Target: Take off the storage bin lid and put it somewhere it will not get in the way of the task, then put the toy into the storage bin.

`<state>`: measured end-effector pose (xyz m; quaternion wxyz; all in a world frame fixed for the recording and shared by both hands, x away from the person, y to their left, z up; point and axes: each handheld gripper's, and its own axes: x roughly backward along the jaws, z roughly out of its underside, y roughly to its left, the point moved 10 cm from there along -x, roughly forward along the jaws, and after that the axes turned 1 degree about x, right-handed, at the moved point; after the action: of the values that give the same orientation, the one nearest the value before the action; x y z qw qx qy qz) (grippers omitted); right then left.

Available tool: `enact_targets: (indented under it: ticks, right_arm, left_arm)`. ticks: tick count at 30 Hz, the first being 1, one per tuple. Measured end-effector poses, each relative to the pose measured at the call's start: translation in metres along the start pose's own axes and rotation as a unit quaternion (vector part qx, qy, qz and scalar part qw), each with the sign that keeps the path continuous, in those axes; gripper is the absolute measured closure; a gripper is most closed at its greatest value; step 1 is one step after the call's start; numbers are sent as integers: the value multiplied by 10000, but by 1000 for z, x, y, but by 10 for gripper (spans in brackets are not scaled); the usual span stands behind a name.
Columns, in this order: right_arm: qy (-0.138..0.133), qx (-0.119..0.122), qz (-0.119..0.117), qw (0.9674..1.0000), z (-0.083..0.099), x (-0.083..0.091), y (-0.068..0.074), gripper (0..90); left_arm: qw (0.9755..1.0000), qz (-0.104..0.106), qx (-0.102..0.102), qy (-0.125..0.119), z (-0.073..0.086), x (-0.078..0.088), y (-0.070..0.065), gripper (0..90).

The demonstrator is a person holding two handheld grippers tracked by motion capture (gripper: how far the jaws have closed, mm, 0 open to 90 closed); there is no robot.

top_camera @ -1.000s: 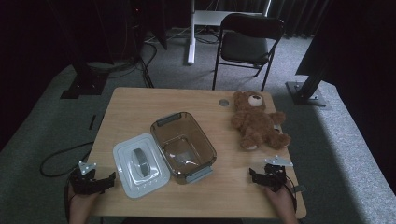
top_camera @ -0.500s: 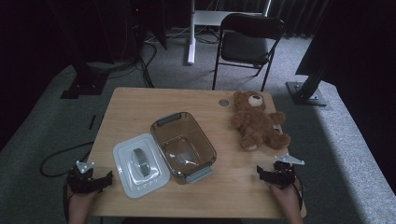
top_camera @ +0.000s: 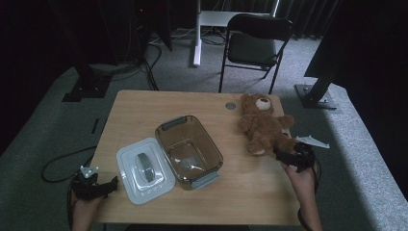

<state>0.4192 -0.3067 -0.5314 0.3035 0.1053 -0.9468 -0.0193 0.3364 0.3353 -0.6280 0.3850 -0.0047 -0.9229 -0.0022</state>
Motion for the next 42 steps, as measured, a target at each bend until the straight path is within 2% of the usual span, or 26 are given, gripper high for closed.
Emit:
enact_targets:
  ticks: [1, 2, 6, 9, 10, 19, 20, 21, 24, 27, 29, 31, 33, 34, 35, 37, 38, 42]
  right_arm:
    - [0, 0, 0, 10000, 0, 0, 0, 108]
    - [0, -8, -35, 10000, -10, -5, 0, 109]
    - [69, -41, -81, 9999, -24, -17, 1, 109]
    - [94, -39, -25, 9999, -31, -25, 2, 109]
    - [99, -109, -13, 9999, -35, -30, 2, 109]
    - [179, -198, 33, 9996, -55, -54, -1, 109]
    - [140, -316, 24, 9994, -63, -58, -2, 109]
    - [140, -316, 24, 9994, -63, -58, -2, 109]
    - [265, -372, -6, 9990, -73, -71, -3, 109]
    - [353, -399, -75, 9985, -75, -80, -2, 109]
    - [507, -376, -63, 9980, -75, -93, 0, 109]
    - [557, -372, -32, 9977, -74, -96, -1, 109]
    - [677, -473, -23, 9966, -68, -108, 0, 109]
    - [677, -473, -23, 9966, -68, -108, 0, 109]
    - [849, -462, -125, 9952, -60, -115, 3, 108]
    - [1006, -391, -119, 9941, -53, -121, 4, 104]
    - [1018, -400, -181, 9938, -50, -122, 6, 103]
    - [1037, -219, -98, 9943, -45, -125, 8, 102]
  left_arm:
    - [10000, 0, 0, 0, 0, 0, 0, 17]
    - [10000, 1, 1, 0, 0, 0, 0, 17]
    - [10000, 2, 2, -3, 0, 0, 0, 18]
    - [10000, 1, 2, -1, 0, 0, 0, 18]
    - [10000, 1, 1, -1, 0, 0, 0, 18]
    - [10000, 11, -12, 1, 0, 0, -1, 17]
    - [10000, 13, -16, 1, 0, 0, -1, 17]
    - [10000, 13, -16, 1, 0, 0, -1, 17]
    - [10000, 16, -21, 1, -1, -1, -1, 17]
    - [10000, 17, -21, 2, -1, -1, -1, 17]
    - [10000, 18, -22, 2, -1, -1, -1, 17]
    - [10000, 18, -22, 2, -1, -1, -1, 18]
    - [10000, 27, -29, -1, -1, -1, -2, 18]
    - [10000, 27, -29, -1, -1, -1, -2, 18]
    - [10000, 32, -33, -3, -1, -1, -2, 18]
    - [10000, 33, -34, -4, -1, -1, -2, 18]
    - [10000, 33, -34, -4, -1, -1, -2, 18]
    - [10000, 33, -33, -5, -1, -1, -2, 18]
